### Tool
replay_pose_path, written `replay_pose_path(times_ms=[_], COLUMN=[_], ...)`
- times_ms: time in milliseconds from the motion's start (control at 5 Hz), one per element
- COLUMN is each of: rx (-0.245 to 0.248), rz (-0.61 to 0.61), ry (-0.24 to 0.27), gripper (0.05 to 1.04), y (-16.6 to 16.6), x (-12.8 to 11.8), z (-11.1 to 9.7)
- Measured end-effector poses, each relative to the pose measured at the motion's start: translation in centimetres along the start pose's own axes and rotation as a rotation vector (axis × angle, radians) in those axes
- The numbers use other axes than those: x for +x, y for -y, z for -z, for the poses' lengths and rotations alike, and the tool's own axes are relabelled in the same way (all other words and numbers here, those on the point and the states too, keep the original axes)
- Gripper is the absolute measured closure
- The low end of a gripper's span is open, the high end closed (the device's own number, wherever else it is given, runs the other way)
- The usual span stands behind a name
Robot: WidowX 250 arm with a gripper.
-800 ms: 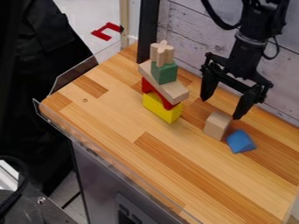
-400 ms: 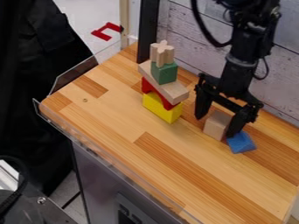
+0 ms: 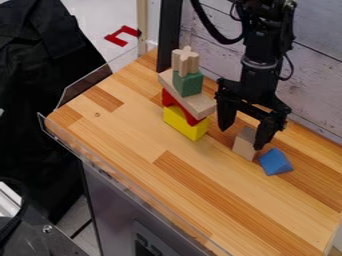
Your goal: Take the plus from the top of the tower and put it on top of the cube.
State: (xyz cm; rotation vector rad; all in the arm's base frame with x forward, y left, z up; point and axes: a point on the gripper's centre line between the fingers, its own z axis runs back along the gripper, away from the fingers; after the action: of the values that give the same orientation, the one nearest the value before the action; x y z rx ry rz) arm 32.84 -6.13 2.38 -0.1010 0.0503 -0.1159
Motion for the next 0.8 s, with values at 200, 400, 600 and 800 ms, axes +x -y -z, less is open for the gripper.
replay_pose_path(times_ms=[200,400,600,800], rx=[0.05,0.106,0.14,0.129], rz=[0.014,0.01,0.0,-0.039], ry=[0.04,0.106,0.193,0.266], gripper=[0.084,0.084,0.084,0.084], y=[0.1,0.3,0.0,-1.0], x=[-0.1,0.3,0.6,0.0], z=[-2.4,-5.5,-9.1,-11.9])
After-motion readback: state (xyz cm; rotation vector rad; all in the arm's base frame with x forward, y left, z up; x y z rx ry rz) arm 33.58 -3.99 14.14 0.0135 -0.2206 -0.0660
